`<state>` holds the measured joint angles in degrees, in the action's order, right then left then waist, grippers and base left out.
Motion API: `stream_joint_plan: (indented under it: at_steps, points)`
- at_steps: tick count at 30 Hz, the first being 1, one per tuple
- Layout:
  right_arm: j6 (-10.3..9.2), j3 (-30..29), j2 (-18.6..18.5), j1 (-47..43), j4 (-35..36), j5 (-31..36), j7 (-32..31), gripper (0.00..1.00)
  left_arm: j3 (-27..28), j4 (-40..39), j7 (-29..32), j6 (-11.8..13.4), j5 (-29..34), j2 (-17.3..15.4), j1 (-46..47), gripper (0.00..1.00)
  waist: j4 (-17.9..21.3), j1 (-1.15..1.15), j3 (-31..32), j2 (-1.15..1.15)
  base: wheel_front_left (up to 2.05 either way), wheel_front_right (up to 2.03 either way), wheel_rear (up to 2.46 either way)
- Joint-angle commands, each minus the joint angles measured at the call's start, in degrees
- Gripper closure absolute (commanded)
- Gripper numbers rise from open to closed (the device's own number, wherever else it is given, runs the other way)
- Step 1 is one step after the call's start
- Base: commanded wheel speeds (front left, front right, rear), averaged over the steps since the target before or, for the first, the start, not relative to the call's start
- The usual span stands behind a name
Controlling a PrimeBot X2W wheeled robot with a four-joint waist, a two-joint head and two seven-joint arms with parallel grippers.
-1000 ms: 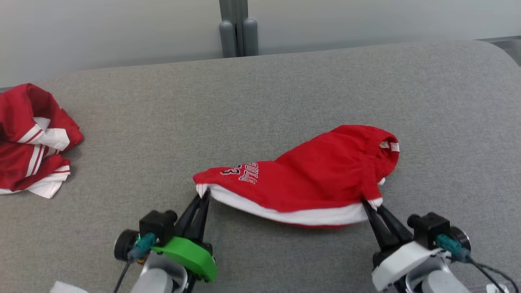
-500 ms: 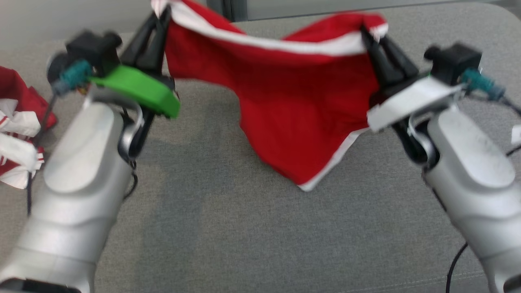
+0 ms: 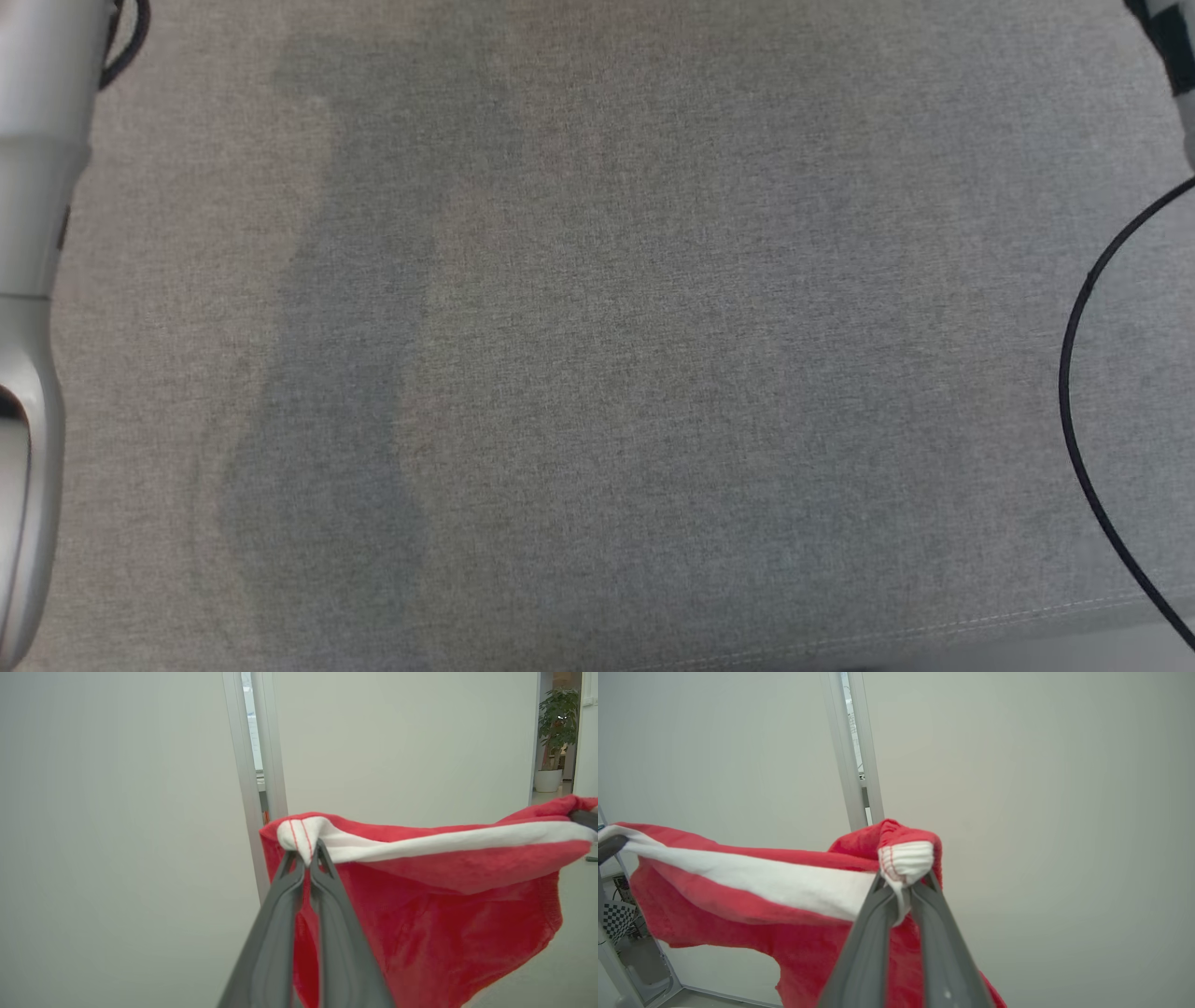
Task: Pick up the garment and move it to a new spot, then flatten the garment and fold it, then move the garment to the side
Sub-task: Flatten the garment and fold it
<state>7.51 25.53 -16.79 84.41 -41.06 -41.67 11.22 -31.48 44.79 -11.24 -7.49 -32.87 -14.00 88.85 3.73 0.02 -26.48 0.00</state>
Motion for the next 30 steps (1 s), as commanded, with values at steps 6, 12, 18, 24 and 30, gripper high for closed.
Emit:
stream_joint_plan:
  at_steps: [6,12,18,24,30]
  points:
    - [-0.05,4.0,-1.3,3.3,-4.3,-3.2,1.8,1.0,-1.9,4.9,-2.4,0.1,-3.6,0.1,3.2,1.0,-0.4,-0.02,-4.8,0.0,0.0,0.0,0.0]
    - [-0.05,9.0,-2.2,-3.1,-3.6,-6.2,3.4,1.0,-2.9,5.7,-3.9,0.1,-7.1,-0.3,-4.3,1.0,-0.3,-0.02,-4.2,0.0,0.0,0.0,0.0]
    - [-0.06,12.2,-3.8,-15.6,2.0,-6.2,4.0,1.0,0.4,-2.4,-3.9,0.4,-4.8,-2.5,-19.9,1.0,0.0,-0.02,-0.2,0.0,0.0,0.0,0.0]
    - [-0.07,10.8,-5.3,-34.0,10.7,-4.8,4.0,1.0,6.5,-13.9,-4.0,2.7,-0.8,-1.6,-40.1,1.0,0.0,-0.02,4.8,0.0,0.0,0.0,0.0]
    - [-0.07,7.9,-5.4,-49.8,16.8,-3.7,4.0,1.0,10.9,-22.0,-4.0,4.4,2.1,0.0,-58.1,1.0,0.4,-0.02,8.9,0.0,0.0,0.0,0.0]
